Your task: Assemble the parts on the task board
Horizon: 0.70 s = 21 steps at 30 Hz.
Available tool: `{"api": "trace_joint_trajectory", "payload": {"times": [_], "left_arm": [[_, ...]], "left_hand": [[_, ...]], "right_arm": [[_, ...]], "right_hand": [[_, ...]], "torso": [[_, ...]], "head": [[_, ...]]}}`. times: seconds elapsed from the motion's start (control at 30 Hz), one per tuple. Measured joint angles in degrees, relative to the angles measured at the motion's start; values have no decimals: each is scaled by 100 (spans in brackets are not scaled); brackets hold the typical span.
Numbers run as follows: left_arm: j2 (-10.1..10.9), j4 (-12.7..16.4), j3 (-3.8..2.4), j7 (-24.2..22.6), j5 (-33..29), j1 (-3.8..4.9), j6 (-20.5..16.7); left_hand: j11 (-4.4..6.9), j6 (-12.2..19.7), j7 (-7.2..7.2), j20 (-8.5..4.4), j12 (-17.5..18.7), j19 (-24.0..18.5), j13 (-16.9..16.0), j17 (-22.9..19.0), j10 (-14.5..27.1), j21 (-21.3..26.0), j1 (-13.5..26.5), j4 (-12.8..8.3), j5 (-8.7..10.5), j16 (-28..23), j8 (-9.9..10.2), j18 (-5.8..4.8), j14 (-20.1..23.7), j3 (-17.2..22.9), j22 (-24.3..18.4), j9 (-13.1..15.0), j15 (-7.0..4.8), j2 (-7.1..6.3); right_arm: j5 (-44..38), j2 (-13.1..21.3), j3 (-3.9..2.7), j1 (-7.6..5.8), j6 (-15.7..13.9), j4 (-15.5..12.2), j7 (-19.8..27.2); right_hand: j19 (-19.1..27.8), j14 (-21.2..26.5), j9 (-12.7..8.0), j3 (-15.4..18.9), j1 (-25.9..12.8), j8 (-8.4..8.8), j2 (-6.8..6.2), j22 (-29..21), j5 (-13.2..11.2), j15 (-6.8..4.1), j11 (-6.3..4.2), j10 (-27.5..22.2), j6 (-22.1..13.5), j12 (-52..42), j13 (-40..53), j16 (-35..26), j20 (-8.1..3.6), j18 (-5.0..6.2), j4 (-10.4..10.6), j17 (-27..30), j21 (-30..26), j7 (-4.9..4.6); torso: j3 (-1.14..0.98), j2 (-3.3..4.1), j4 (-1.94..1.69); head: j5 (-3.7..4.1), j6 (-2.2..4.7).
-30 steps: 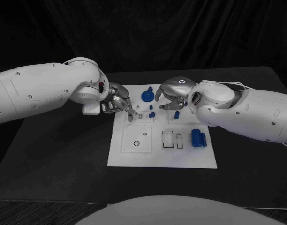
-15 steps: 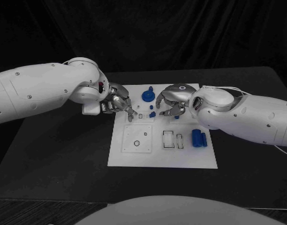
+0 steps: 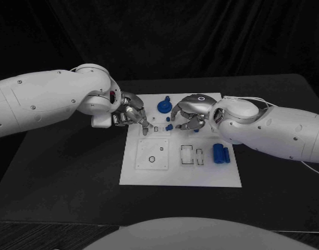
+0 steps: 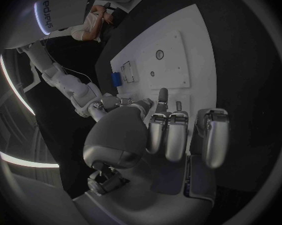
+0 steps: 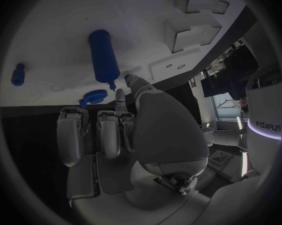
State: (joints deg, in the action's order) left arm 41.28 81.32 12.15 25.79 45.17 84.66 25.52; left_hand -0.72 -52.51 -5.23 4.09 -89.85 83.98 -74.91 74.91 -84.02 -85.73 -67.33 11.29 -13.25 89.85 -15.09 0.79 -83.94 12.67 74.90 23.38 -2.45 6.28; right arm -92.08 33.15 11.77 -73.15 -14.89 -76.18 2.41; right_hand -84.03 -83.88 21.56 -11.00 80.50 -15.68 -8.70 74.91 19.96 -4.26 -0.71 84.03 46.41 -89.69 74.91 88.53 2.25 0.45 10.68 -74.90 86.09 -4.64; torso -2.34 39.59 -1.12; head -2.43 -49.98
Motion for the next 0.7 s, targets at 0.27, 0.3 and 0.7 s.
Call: {"api": "trace_joint_trajectory", "payload": {"times": [0.27, 0.3, 0.7], "left_arm": [[-6, -6, 0, 0, 0, -4, 9], [-6, -7, 0, 0, 0, -5, 11], [-10, -17, 0, 1, 0, -28, 21]], "left_hand": [[0, 0, 0, 0, 0, 0, 0, 0, 0, 0, 0, 0, 0, 0, 0, 0, 0, 0, 0, 0, 0, 0], [0, 0, 0, 0, 0, 0, 0, 0, 0, 0, 0, 0, 0, 0, 0, 0, 0, 0, 0, 0, 0, 0], [0, 0, 0, 0, 0, 0, 0, 0, 0, 23, 0, 0, -28, 0, 0, 0, 0, 0, 0, -7, 0, 0]], "right_arm": [[138, -27, 0, 33, -25, 133, 153], [154, -28, 0, 35, -27, 142, 170], [280, -87, 0, 50, -37, 197, 310]], "right_hand": [[0, 0, -132, 17, 4, 116, -4, 0, -475, 0, 0, 0, 17, 0, 0, 0, 0, 0, 111, 0, 0, 24], [0, 0, -132, 17, 4, 116, -4, 0, -475, 0, 0, 0, 17, 0, 0, 0, 0, 0, 111, 0, 0, 24], [0, 0, -209, -8, 4, 150, -4, -1, -69, 0, 0, 0, 203, 0, 0, 0, 0, 0, 134, 0, 21, 24]], "torso": [[1, -3, 0], [1, -3, 0], [3, 2, -2]], "head": [[-6, -1], [-6, -1], [12, -2]]}}
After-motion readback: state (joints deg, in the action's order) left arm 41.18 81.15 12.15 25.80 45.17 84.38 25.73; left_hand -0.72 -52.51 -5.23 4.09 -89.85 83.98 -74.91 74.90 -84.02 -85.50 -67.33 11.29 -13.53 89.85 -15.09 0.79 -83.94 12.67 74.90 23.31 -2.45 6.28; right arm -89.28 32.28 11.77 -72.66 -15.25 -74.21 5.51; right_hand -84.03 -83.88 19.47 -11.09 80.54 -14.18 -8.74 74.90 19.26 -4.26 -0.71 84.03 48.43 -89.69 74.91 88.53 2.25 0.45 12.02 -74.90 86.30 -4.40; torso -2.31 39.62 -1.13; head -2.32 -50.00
